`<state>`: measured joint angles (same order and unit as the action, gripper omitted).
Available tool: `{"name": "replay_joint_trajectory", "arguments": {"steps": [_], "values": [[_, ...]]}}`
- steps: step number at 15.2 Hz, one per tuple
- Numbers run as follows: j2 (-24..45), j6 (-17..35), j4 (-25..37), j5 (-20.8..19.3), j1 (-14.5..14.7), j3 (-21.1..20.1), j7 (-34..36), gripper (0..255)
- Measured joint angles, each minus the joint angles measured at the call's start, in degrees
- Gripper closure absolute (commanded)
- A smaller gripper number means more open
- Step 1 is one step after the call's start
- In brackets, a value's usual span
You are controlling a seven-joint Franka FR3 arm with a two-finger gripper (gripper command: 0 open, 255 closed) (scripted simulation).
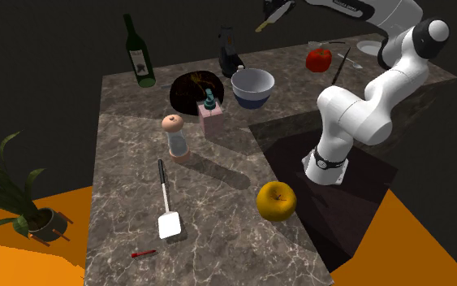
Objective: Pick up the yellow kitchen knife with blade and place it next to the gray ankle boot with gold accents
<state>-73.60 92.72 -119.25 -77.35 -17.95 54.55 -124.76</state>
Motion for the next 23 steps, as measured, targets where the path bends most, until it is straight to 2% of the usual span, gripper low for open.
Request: {"name": "replay_joint_trajectory", "arguments": {"steps": [4, 10, 23], "values": [[-0.12, 0.95, 6.77, -1.83, 1.73, 3.32, -5.76, 255], [0.39, 2.52, 18.21, -4.14, 6.73, 8.26, -13.2, 255], [-4.06, 7.24, 11.86, -8.61, 4.1, 13.03, -11.57, 255]]}}
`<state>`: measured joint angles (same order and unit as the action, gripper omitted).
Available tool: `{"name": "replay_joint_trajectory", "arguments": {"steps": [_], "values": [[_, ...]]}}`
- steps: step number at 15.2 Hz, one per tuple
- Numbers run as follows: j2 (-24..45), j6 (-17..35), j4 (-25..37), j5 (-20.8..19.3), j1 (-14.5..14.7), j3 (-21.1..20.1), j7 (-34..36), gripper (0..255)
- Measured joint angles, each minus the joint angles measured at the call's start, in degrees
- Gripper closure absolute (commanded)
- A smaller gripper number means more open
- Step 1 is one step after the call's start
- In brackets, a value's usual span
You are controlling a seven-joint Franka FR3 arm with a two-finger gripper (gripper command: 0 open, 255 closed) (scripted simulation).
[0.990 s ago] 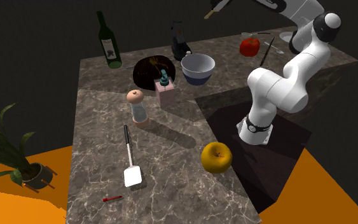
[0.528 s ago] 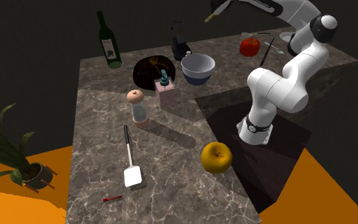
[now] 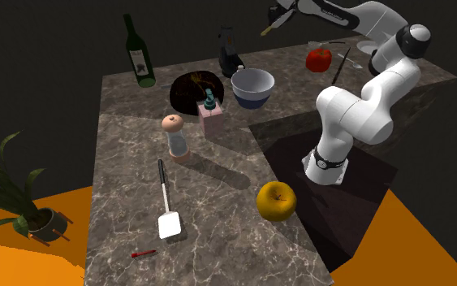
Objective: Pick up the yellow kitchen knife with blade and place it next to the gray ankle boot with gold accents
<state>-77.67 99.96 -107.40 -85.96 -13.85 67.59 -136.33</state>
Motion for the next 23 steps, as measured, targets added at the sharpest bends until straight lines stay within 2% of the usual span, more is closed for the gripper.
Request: {"name": "replay_joint_trajectory", "arguments": {"steps": [23], "values": [[-6.68, 8.37, -8.68, -9.9, -3.74, 10.63, 3.36, 255]]}}
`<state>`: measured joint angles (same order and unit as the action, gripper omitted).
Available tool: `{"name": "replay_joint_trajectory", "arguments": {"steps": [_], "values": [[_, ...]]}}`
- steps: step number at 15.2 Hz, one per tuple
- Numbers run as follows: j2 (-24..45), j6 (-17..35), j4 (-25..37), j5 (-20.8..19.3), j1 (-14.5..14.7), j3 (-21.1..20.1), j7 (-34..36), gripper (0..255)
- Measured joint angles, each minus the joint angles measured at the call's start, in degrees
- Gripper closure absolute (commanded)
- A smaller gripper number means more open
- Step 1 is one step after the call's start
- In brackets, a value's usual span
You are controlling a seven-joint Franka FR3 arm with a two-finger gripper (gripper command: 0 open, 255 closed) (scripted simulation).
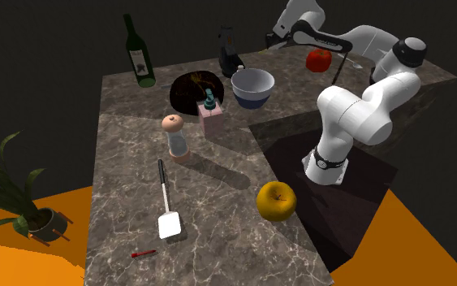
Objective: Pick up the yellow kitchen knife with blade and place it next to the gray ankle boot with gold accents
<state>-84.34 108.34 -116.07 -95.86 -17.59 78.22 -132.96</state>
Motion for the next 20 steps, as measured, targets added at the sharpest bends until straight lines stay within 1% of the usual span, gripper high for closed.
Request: {"name": "replay_joint_trajectory", "arguments": {"steps": [7, 12, 18, 19, 20], "values": [[-1.79, 2.54, -1.66, -3.51, -0.75, 3.72, 1.01, 255], [-2.95, 4.25, -2.03, -6.0, -0.76, 6.36, 1.62, 255], [-3.23, 4.64, -2.08, -6.51, -0.83, 6.92, 1.65, 255], [-3.23, 4.64, -2.08, -6.51, -0.83, 6.92, 1.65, 0], [-3.23, 4.64, -2.08, -6.51, -0.83, 6.92, 1.65, 0]]}}
